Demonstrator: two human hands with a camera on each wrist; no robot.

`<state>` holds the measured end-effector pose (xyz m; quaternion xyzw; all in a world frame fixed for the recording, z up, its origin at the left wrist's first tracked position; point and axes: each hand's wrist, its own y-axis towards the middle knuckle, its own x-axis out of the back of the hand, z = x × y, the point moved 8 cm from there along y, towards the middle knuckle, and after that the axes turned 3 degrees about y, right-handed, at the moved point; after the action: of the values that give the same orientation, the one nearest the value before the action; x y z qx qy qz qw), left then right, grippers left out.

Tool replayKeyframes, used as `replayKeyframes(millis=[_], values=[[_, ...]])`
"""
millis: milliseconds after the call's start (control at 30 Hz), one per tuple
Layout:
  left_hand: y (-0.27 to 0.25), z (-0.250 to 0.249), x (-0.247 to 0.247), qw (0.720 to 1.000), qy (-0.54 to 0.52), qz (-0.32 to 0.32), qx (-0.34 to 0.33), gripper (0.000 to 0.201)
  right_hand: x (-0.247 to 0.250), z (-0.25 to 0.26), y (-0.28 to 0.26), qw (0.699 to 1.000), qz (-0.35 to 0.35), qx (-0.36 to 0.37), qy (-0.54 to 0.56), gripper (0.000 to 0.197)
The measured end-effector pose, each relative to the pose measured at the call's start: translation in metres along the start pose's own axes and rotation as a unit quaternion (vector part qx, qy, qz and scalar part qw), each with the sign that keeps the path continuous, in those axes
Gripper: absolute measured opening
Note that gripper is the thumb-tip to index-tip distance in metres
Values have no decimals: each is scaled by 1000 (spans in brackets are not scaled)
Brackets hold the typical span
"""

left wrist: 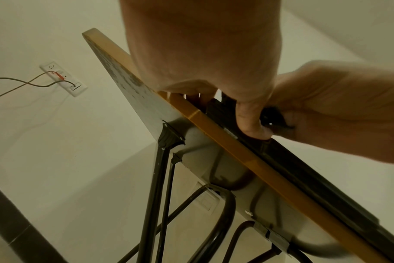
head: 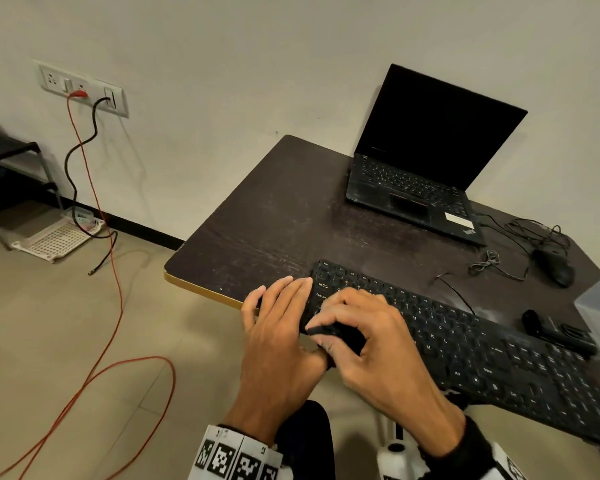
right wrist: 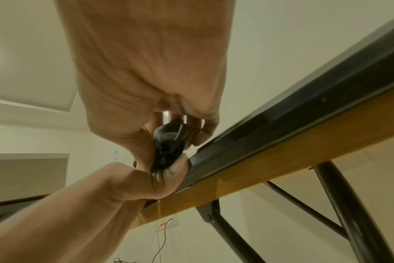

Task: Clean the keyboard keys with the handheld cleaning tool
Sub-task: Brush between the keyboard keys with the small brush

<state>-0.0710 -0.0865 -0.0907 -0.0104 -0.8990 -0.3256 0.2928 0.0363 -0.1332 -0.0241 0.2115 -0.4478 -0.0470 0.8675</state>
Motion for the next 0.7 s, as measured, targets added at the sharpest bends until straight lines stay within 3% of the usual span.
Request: replayKeyframes(millis=[133,267,400,533,633,700], values=[[1,0,-1,1000,9,5,-7,93,24,-23,-1,997,-65,-40,-29,11],[0,-2,2,1000,5,-2,-10,75,8,-11,-11,999,-11,-27,-12,13],[-1,1,-2,1000,11,10,-3,91,25,-29,-9,995,-79,-59,2,12],[-1,1,1,1000,0,-14,-10,71,5,-10,-9,1000,-12,-21,9,11],[0,-1,1,1000,2,-13,-15,89,20,-27,1,996,-68,-55,19,10],[0,-2,1,1000,1,-18,-16,79,16,-24,3,997,-43,-46,34,9]])
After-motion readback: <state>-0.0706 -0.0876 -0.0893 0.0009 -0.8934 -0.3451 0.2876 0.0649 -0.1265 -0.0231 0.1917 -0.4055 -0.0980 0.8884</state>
